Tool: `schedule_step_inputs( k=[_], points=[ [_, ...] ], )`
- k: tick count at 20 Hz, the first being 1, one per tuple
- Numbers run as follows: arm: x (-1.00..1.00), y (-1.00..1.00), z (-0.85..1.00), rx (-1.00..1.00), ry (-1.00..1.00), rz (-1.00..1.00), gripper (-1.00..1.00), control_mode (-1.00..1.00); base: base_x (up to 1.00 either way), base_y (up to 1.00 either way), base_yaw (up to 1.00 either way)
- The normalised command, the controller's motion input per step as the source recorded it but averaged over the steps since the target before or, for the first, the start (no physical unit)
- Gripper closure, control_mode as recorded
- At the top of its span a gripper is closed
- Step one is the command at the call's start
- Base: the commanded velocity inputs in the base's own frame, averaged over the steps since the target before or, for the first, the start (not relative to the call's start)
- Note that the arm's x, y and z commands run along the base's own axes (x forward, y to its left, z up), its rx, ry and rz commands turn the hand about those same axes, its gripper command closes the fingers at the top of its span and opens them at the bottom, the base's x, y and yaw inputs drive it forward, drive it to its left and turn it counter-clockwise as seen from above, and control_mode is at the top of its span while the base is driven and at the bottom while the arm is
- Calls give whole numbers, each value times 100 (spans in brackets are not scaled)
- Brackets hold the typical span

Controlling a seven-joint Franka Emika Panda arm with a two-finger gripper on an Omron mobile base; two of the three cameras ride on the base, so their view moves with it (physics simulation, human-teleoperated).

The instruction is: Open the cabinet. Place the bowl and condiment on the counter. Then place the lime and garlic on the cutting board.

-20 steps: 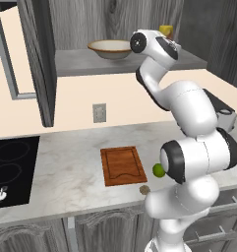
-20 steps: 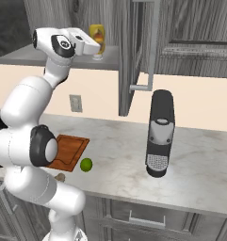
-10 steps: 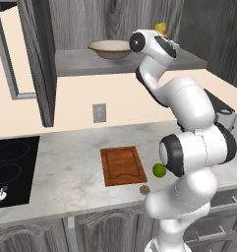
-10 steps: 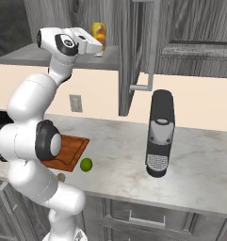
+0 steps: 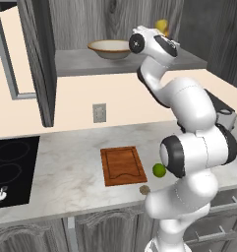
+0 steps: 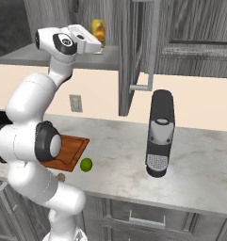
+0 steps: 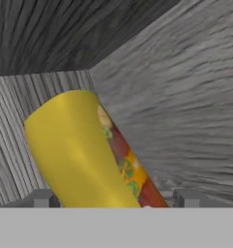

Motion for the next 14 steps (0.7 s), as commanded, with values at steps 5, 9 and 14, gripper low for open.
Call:
schedule_step_inputs(
  k=[5,9,14],
  points=[
    [-85,0,21,0,-28,-2,100,-100,0,0,0],
    [-100,8,25,0,-33,-8,100,-100,0,0,0],
    [-100,22,11,0,-31,-11,100,-100,0,0,0]
  ],
)
